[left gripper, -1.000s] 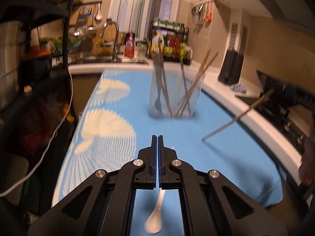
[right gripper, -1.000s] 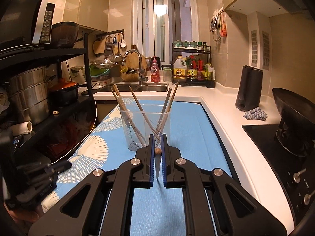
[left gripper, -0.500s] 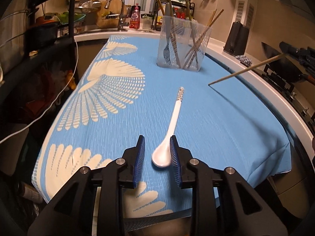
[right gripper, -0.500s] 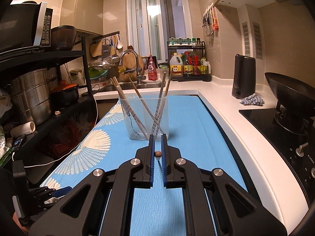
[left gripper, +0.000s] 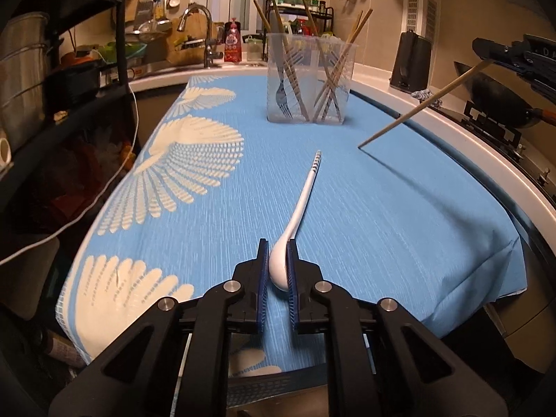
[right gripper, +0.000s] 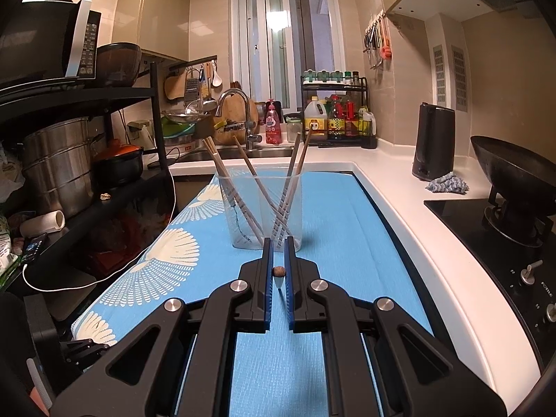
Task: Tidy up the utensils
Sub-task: 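Carry the spoon over the container with the left tool while the right tool carries the chopstick there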
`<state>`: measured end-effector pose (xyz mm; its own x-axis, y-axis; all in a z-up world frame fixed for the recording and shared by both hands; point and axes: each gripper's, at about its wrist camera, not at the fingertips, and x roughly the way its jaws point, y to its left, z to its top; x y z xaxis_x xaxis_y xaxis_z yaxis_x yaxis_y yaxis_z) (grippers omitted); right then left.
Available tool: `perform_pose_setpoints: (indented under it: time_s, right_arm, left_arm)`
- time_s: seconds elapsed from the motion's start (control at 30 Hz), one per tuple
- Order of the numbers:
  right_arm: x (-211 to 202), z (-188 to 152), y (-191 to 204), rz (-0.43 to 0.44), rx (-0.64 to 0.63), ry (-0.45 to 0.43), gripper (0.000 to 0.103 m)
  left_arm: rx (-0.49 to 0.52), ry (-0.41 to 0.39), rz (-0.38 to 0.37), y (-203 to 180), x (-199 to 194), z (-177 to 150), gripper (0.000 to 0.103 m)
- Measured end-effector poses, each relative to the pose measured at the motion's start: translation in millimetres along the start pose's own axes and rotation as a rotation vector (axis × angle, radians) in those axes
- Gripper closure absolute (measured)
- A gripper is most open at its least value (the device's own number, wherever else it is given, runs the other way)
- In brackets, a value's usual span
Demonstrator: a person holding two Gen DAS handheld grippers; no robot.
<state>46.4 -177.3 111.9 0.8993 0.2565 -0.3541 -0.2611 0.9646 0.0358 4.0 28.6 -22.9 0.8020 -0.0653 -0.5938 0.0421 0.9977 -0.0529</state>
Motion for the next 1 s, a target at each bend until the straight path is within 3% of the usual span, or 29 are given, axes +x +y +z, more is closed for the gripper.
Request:
perform_pose_setpoints:
  time_s: [0.4, 0.67, 0.8, 1.0]
  right_arm:
    - [-3.7, 22.9, 1.7, -0.004, -0.037, -0.016, 0.097]
    - [5.6, 41.7, 1.2, -0.002, -0.053, 0.0, 0.097]
    - [15.0, 54.1, -0.1, -0.005, -0.054, 0.024, 0.097]
    - [27.2, 80.1, -3.8, 0.002, -0.046, 0.065, 0.097]
  left_arm:
    - [0.046, -0.183, 0.04, -6.3, -31.1, 54.8, 0.092]
    - [0.023, -0.248, 0.034, -6.6, -29.2, 109.5, 0.092]
    - [0.024, -0.245, 0.034, -12.1, -23.4, 138.0, 0.091]
    - [0.017, -0.162, 0.019, -14.9, -16.0, 178.4, 0.091]
